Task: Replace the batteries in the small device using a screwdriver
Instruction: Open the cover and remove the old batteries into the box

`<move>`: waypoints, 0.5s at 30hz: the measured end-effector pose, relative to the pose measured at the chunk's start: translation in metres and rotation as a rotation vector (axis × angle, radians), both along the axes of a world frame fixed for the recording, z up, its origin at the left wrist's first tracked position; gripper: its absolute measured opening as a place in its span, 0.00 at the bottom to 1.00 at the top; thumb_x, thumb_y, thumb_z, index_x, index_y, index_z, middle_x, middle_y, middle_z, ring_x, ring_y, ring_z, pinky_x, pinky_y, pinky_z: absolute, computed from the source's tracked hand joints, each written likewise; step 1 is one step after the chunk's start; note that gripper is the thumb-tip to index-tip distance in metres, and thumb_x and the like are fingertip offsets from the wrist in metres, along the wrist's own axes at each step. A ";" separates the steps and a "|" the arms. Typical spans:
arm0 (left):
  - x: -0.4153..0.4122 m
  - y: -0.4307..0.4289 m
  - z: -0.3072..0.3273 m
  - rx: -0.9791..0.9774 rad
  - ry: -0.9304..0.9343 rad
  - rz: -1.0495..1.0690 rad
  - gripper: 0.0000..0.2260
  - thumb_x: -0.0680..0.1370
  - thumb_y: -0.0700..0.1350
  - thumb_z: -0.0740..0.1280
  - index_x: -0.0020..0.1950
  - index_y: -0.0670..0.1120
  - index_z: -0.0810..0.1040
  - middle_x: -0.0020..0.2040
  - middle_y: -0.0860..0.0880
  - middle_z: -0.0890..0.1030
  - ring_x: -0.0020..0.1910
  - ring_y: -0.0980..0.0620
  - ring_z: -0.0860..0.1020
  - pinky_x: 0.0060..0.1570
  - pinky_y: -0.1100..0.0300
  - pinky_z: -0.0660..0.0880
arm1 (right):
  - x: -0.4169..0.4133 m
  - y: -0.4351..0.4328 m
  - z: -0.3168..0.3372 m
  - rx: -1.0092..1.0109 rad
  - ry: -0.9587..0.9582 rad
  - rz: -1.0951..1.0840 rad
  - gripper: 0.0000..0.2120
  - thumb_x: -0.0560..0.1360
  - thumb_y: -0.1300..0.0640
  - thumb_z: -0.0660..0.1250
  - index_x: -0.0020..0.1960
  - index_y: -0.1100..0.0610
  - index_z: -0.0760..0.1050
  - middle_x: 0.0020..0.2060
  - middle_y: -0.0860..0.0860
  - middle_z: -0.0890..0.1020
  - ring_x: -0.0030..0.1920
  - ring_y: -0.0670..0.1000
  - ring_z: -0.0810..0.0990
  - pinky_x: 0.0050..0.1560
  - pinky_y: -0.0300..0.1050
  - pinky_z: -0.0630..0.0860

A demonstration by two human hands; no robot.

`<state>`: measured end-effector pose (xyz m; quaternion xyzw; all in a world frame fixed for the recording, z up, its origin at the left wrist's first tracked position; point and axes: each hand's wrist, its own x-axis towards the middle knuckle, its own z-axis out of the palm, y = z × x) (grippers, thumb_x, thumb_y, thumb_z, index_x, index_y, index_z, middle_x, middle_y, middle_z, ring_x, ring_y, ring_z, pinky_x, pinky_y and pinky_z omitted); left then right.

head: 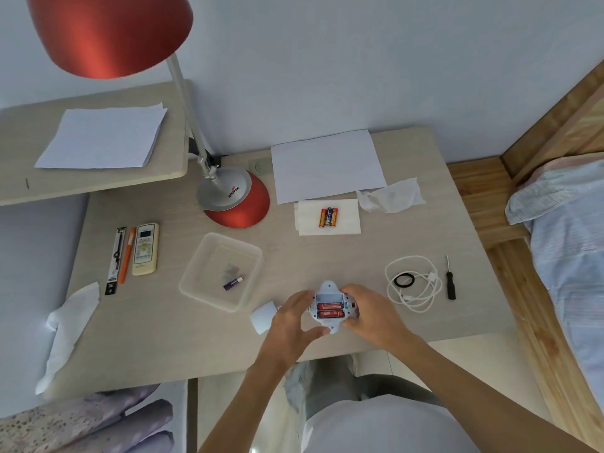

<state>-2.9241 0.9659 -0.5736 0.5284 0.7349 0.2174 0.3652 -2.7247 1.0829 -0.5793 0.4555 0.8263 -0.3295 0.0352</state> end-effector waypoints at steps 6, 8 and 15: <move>0.008 0.006 -0.023 0.012 -0.309 0.192 0.33 0.70 0.44 0.86 0.72 0.56 0.78 0.62 0.54 0.84 0.59 0.55 0.84 0.61 0.63 0.82 | 0.004 0.002 -0.002 0.053 -0.030 0.071 0.25 0.73 0.43 0.75 0.65 0.51 0.75 0.56 0.47 0.78 0.46 0.49 0.82 0.47 0.49 0.83; 0.007 0.008 -0.026 0.008 -0.369 0.235 0.33 0.68 0.42 0.87 0.68 0.60 0.80 0.60 0.53 0.86 0.55 0.54 0.86 0.57 0.63 0.82 | 0.006 0.003 -0.002 0.086 -0.048 0.119 0.27 0.73 0.43 0.75 0.68 0.51 0.74 0.60 0.47 0.77 0.51 0.50 0.83 0.49 0.49 0.83; 0.002 0.015 -0.028 0.010 -0.519 0.295 0.29 0.66 0.38 0.87 0.63 0.58 0.86 0.52 0.55 0.90 0.50 0.55 0.88 0.56 0.58 0.84 | 0.013 0.011 0.017 0.327 -0.031 0.431 0.34 0.76 0.50 0.76 0.78 0.46 0.65 0.77 0.50 0.67 0.69 0.52 0.74 0.53 0.47 0.84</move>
